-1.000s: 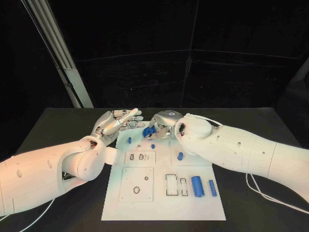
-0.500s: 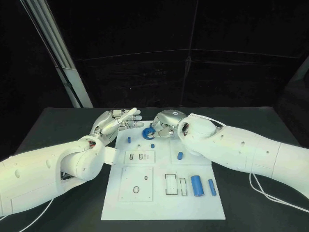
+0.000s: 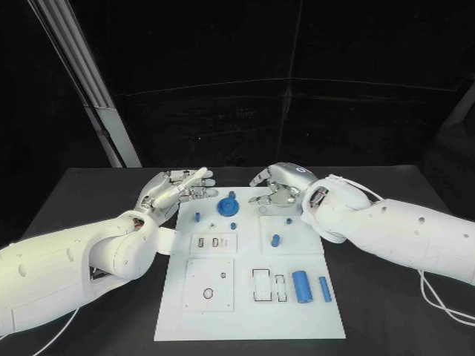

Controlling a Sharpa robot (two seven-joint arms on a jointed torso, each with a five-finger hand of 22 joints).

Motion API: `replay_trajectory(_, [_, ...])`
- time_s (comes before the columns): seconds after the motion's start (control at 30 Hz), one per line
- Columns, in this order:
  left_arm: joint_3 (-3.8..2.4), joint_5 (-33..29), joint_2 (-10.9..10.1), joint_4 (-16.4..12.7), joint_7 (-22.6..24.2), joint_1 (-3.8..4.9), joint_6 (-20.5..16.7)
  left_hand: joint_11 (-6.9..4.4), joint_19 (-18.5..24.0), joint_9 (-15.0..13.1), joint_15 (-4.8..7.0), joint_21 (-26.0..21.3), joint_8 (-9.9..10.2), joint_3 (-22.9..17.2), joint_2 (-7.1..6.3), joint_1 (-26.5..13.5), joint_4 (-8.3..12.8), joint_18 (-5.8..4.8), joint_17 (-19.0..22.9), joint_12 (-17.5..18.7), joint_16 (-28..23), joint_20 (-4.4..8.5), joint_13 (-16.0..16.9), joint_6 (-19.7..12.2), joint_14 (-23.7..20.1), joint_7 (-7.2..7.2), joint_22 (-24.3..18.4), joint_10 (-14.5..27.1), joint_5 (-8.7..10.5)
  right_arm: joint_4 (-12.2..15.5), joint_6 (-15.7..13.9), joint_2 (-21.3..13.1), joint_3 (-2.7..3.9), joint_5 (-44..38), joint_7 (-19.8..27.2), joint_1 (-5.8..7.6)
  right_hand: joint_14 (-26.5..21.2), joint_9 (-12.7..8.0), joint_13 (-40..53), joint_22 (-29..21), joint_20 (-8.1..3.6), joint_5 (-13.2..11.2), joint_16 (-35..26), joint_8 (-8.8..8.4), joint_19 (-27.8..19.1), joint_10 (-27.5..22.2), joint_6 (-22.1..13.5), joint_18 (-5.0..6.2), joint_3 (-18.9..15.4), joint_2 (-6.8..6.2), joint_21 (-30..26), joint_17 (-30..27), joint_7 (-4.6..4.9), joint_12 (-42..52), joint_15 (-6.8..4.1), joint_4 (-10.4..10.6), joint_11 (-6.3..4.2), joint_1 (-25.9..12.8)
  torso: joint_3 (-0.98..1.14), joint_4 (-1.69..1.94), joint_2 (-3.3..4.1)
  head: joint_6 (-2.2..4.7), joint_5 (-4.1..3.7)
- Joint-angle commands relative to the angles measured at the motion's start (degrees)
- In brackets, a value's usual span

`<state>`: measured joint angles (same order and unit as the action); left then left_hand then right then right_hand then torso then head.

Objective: Assemble the parts on the task board

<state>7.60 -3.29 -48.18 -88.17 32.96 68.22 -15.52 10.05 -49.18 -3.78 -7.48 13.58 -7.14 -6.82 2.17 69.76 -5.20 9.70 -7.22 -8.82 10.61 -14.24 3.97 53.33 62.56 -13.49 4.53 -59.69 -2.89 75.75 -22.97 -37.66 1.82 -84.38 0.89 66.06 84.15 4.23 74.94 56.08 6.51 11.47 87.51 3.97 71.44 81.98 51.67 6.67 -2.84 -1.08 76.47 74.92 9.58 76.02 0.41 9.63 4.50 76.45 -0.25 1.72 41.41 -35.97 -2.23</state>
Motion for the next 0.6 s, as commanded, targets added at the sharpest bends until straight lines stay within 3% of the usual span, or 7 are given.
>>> replay_trajectory(0.03, [-0.04,0.04,-0.08,-0.06,0.42,0.09,0.52,0.22,-0.48,0.02,-0.18,-0.31,0.41,0.14,0.36,0.24,0.17,0.90,-0.10,0.27,-0.33,-0.10,-0.06,-0.44,0.18,-0.24,-0.08,-0.02,-0.26,0.85,1.48,-3.64,-0.03,15.43,10.06,0.09,4.42,0.04,1.75,-0.55,-0.02,-0.67,-0.33,0.14,-0.42,-0.68,0.61,-0.16,0.29,-0.03,-0.39,8.95,0.00,-0.55,-0.18,-1.74,-0.01,2.22,0.00,-0.48,-0.30,0.19,-0.11])
replay_trajectory(0.17, [-0.04,0.04,-0.06,0.16,0.51,0.09,0.50,0.21,-0.51,0.02,-0.18,-0.36,0.43,0.03,0.41,0.52,0.44,0.90,-0.11,0.32,-0.40,-0.11,-0.06,-0.44,0.21,-0.23,-0.13,-0.03,-0.26,1.35,3.34,-8.40,-0.05,22.62,13.98,0.10,3.87,0.07,0.03,-2.52,-0.18,0.88,-1.47,0.29,-1.58,-2.04,0.92,0.17,-0.03,-0.98,-1.50,6.81,-0.16,-2.63,-0.37,-3.59,-0.20,4.12,0.04,-0.63,-0.45,0.32,-0.52])
replay_trajectory(0.27, [-0.04,0.04,0.12,0.41,0.49,0.09,0.40,0.21,-0.51,0.02,-0.18,-0.36,0.43,0.03,0.41,0.52,0.44,0.90,-0.11,0.32,-0.40,-0.11,-0.06,-0.44,0.21,-0.23,-0.13,-0.03,-0.26,1.05,3.77,-11.11,-0.06,24.96,15.10,0.09,3.72,0.06,-0.75,-3.26,-0.27,1.55,-1.88,0.35,-1.94,-2.56,1.00,0.28,-0.09,-1.15,-1.96,6.15,-0.24,-3.56,-0.46,-4.36,-0.29,4.86,0.16,-0.62,-0.50,0.80,-1.21])
replay_trajectory(0.43, [-0.04,0.04,0.44,0.57,0.43,0.09,0.42,0.21,-0.51,0.02,-0.18,-0.37,0.43,0.02,0.40,0.57,0.50,0.90,-0.11,0.32,-0.42,-0.11,-0.06,-0.44,0.21,-0.23,-0.14,-0.03,-0.26,-1.14,4.64,-13.15,-0.08,24.79,15.19,0.06,3.71,0.08,-0.93,-3.55,-0.35,1.58,-1.98,0.44,-2.01,-2.61,1.16,0.32,0.02,-1.06,-2.17,6.05,-0.32,-3.78,-0.53,-4.93,-0.37,5.51,0.10,-0.69,-0.48,1.54,-1.76])
replay_trajectory(0.53, [-0.04,0.04,0.52,0.69,0.42,0.08,0.42,0.21,-0.52,0.02,-0.17,-0.38,0.43,0.01,0.39,0.61,0.54,0.90,-0.12,0.33,-0.43,-0.11,-0.06,-0.44,0.22,-0.23,-0.15,-0.04,-0.26,-2.57,4.95,-13.38,-0.09,23.55,14.97,-0.27,3.73,0.08,-0.85,-3.56,-0.35,1.57,-1.94,0.45,-2.01,-2.55,1.17,0.32,0.02,-1.06,-2.17,6.12,-0.32,-3.70,-0.54,-4.96,-0.38,5.54,0.24,-0.82,-0.49,1.48,-2.03])
replay_trajectory(0.6, [-0.03,0.04,0.57,0.84,0.40,0.08,0.38,0.21,-0.53,0.01,-0.17,-0.38,0.43,0.00,0.38,0.64,0.58,0.90,-0.12,0.33,-0.43,-0.11,-0.06,-0.44,0.23,-0.23,-0.16,-0.04,-0.26,-3.48,5.07,-13.32,-0.10,22.86,14.77,-0.98,3.68,0.03,-1.08,-4.11,-0.37,1.49,-2.08,0.34,-2.28,-2.69,0.97,0.42,-0.05,-1.15,-2.43,5.89,-0.28,-3.97,-0.55,-5.09,-0.36,5.60,0.18,-0.80,-0.49,1.27,-2.36])
